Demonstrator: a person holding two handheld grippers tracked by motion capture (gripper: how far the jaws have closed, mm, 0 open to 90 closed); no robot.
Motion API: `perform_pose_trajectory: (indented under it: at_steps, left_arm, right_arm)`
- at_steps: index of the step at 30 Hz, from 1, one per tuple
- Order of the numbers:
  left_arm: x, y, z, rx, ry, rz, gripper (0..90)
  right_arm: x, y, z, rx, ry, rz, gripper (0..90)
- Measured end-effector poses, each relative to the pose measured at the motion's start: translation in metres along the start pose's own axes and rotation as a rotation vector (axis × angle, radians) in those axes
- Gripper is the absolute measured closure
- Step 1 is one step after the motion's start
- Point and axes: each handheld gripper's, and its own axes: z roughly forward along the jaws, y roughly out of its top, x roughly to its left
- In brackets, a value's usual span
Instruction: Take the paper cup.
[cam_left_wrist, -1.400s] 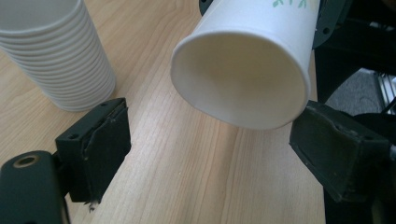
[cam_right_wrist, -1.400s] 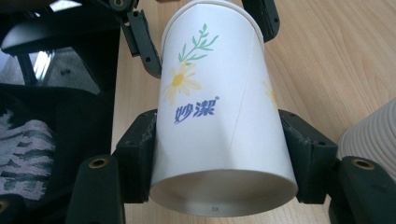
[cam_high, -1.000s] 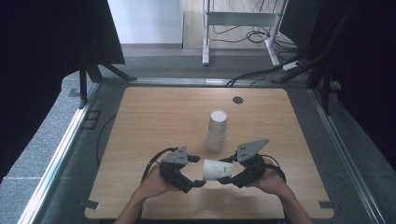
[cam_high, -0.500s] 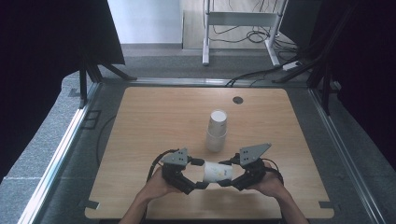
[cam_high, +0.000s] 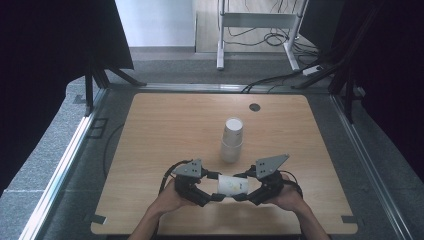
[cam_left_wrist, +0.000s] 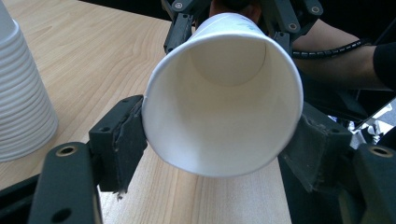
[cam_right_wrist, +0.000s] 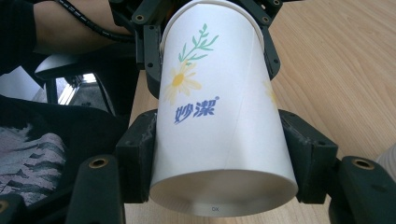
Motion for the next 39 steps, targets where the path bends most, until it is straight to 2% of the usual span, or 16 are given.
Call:
perform_pose_trajectory:
  at_steps: [18, 23, 27, 30, 31, 32, 33, 36, 37, 38, 39]
  left_arm:
    - [-0.002, 0.001, -0.002, 0.023, 0.018, 0.033, 35.0]
    - [-0.002, 0.004, -0.007, 0.035, 0.026, 0.034, 35.0]
    - [-0.001, 0.009, -0.012, 0.078, 0.058, 0.036, 34.9]
    - [-0.001, 0.015, -0.015, 0.122, 0.073, 0.044, 34.8]
    - [-0.001, 0.015, -0.015, 0.122, 0.073, 0.044, 34.7]
    - [-0.002, 0.018, -0.016, 0.145, 0.078, 0.052, 34.7]
    - [-0.003, 0.022, -0.015, 0.189, 0.094, 0.067, 34.6]
    - [-0.004, 0.029, -0.012, 0.266, 0.113, 0.086, 34.3]
    - [-0.004, 0.029, -0.012, 0.266, 0.113, 0.086, 34.3]
    - [-0.005, 0.033, -0.009, 0.313, 0.123, 0.099, 34.2]
    - [-0.005, 0.035, -0.008, 0.332, 0.121, 0.104, 34.1]
  right_arm:
    - [-0.003, -0.001, 0.002, 0.024, 0.019, 0.001, 36.6]
    - [-0.004, 0.000, 0.001, 0.022, 0.003, 0.021, 29.7]
    - [-0.003, 0.002, -0.003, 0.033, -0.025, 0.020, 24.5]
    - [-0.001, 0.006, -0.005, 0.071, -0.057, 0.002, 21.9]
    - [0.000, 0.008, -0.006, 0.086, -0.069, -0.003, 21.2]
    - [0.000, 0.008, -0.006, 0.086, -0.069, -0.003, 21.2]
    - [0.001, 0.011, -0.005, 0.133, -0.097, -0.013, 19.5]
    - [0.003, 0.014, -0.002, 0.183, -0.105, -0.023, 18.7]
    - [0.003, 0.015, 0.000, 0.201, -0.109, -0.029, 18.3]
    - [0.004, 0.017, 0.002, 0.223, -0.111, -0.034, 18.2]
    - [0.004, 0.017, 0.004, 0.236, -0.111, -0.036, 18.2]
